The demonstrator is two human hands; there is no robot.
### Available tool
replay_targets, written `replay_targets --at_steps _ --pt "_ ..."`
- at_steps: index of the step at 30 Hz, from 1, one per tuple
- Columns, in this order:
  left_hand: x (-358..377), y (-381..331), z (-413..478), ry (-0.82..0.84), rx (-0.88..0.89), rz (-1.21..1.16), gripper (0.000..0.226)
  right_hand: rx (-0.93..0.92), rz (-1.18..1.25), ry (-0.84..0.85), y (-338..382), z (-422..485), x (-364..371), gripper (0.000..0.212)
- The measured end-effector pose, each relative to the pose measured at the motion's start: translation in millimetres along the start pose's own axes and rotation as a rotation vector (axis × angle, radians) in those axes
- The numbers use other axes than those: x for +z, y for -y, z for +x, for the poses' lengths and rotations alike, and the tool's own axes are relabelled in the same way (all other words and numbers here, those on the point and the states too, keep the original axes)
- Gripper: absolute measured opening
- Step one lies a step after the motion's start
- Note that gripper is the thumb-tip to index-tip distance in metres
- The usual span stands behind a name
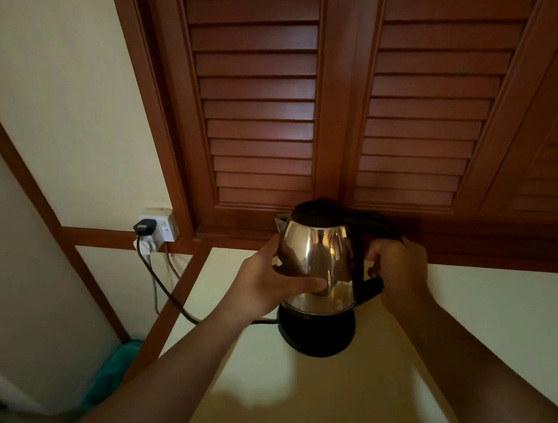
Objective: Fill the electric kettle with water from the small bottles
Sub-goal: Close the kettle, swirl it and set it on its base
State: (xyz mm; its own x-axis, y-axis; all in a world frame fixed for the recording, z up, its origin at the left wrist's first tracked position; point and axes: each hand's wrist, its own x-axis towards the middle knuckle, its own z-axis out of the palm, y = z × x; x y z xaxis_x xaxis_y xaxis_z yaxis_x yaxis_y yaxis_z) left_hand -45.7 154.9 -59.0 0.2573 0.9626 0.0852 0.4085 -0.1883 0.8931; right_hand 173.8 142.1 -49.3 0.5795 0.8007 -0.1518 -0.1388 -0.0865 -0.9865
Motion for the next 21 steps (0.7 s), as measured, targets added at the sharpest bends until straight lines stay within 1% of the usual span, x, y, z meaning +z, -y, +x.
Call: replay_targets --at_steps 6,10,17,21 --pt "-1.6 1.9 -11.6 -0.007 0.011 -0.041 0.054 -0.059 -0.010 0.006 -3.6 -10.2 -2.1 0.019" --pt "-4.9 0.7 -18.2 -0.013 0.016 -0.039 0.057 -0.036 0.008 0.005 -2.7 -14.2 -3.7 0.018" --pt "-4.6 -6.8 -17.1 -0.027 0.004 0.037 0.052 0.024 0.019 0.022 1.1 -13.1 -4.3 0.009" --pt "-5.3 -7.6 -12.3 -0.024 0.010 0.052 0.050 0.035 0.004 0.037 11.9 -12.0 -1.8 0.013"
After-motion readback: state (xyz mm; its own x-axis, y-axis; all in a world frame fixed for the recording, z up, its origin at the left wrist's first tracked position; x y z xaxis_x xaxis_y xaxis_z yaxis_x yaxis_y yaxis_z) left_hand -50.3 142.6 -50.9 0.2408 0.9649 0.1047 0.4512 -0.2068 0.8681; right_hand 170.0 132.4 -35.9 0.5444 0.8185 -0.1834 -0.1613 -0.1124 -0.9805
